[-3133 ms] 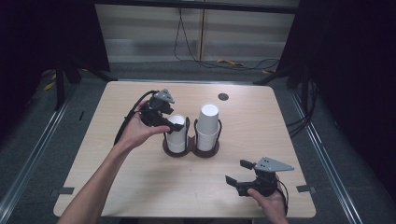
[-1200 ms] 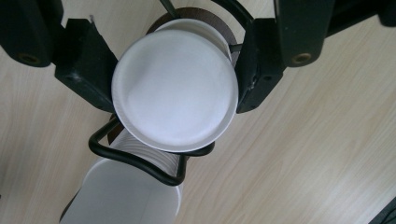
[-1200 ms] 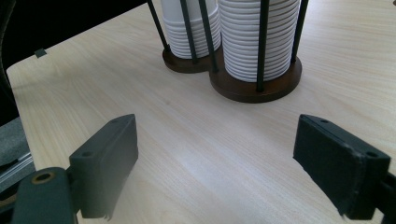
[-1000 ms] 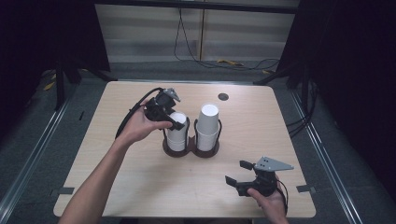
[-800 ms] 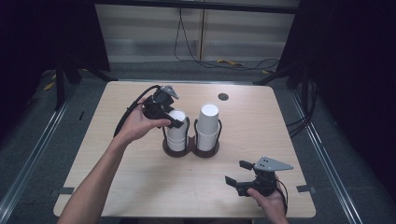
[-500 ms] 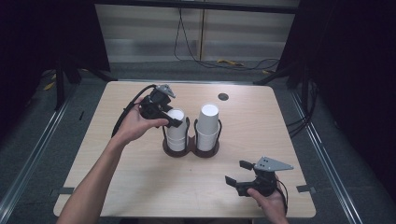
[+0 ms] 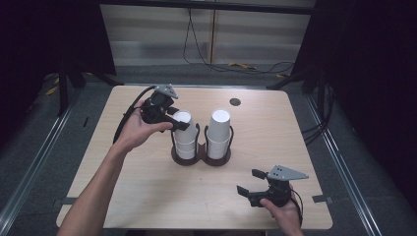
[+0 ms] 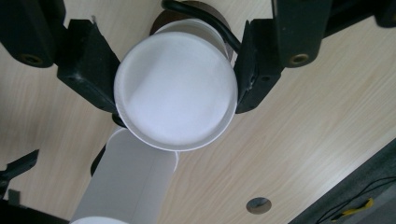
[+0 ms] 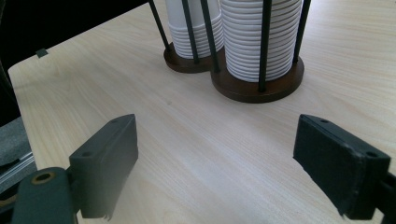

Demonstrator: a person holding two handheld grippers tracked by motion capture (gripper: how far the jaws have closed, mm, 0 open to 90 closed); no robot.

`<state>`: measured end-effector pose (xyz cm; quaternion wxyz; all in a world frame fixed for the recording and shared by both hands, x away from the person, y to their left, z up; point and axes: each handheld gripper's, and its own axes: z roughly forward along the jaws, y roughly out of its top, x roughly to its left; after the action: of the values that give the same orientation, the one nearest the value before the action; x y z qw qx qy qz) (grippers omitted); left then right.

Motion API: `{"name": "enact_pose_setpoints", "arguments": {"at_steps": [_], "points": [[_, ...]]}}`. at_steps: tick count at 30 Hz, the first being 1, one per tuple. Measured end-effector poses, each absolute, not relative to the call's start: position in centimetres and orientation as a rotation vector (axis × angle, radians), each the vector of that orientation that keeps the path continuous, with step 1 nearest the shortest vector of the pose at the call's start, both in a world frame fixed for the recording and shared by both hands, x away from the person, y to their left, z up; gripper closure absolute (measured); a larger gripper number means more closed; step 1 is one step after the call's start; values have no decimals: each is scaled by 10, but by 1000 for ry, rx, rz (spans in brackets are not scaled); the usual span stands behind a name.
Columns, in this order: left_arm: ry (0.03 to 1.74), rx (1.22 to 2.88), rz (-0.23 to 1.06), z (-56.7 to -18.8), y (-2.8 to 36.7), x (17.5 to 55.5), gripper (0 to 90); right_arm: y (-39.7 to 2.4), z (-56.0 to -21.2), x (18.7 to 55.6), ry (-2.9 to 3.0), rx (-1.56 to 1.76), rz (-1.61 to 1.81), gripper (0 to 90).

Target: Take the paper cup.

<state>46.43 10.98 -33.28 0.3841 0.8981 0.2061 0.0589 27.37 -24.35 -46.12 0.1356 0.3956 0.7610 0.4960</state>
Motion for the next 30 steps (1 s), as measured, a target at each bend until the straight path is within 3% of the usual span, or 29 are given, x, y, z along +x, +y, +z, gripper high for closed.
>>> {"name": "enact_pose_setpoints", "arguments": {"at_steps": [30], "points": [[556,2038,228,-310,143,446,358,-242,-462,274,2206,1141,1431,138]]}}
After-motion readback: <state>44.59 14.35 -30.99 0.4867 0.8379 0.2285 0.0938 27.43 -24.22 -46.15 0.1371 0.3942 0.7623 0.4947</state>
